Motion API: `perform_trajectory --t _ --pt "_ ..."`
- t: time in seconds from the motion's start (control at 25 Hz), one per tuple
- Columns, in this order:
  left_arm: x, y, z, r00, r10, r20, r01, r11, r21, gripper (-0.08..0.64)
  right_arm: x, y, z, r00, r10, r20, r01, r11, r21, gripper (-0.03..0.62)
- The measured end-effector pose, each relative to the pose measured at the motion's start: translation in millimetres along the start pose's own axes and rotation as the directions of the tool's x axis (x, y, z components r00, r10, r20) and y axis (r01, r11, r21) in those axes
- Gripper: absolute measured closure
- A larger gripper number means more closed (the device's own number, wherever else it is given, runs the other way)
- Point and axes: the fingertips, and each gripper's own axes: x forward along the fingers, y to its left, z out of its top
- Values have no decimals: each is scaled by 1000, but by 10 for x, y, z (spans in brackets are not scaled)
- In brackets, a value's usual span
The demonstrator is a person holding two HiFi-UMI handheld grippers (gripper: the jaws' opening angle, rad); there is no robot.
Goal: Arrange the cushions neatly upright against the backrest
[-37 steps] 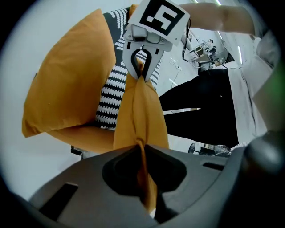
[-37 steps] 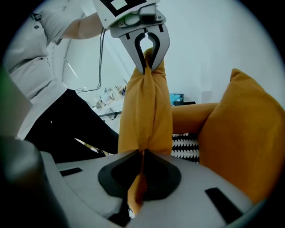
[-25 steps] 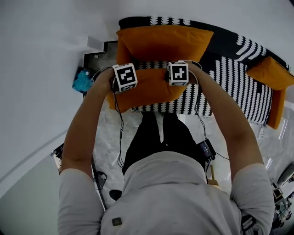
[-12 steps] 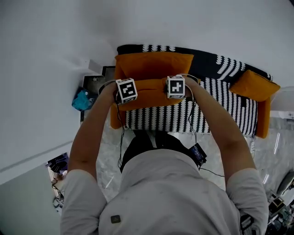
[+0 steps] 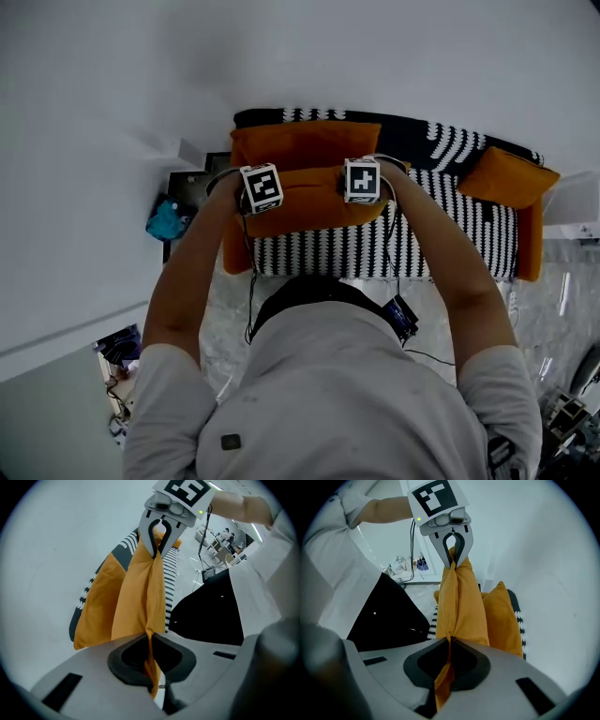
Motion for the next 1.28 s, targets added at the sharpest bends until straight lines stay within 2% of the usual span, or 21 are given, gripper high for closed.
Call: perform_trajectory --t 0.24,0.52,0.76,1.08,1.28 --pt "1 -18 68 1000 -13 13 12 998 64 537 32 84 -75 1000 -5 -16 6 999 54 565" --pt "39 21 105 1000 8 24 -10 993 117 537 -70 197 -90 998 -47 -41 51 992 119 565" --pt "-12 13 274 999 1 54 -12 982 191 537 -108 226 -191 995 -76 -59 85 984 157 565" --pt "58 137 630 997 -8 72 -10 971 238 538 -244 148 -509 992 -96 -77 110 974 199 565" --pt "103 138 987 997 -9 74 -10 970 245 537 -318 129 -867 992 -97 -86 113 973 202 565"
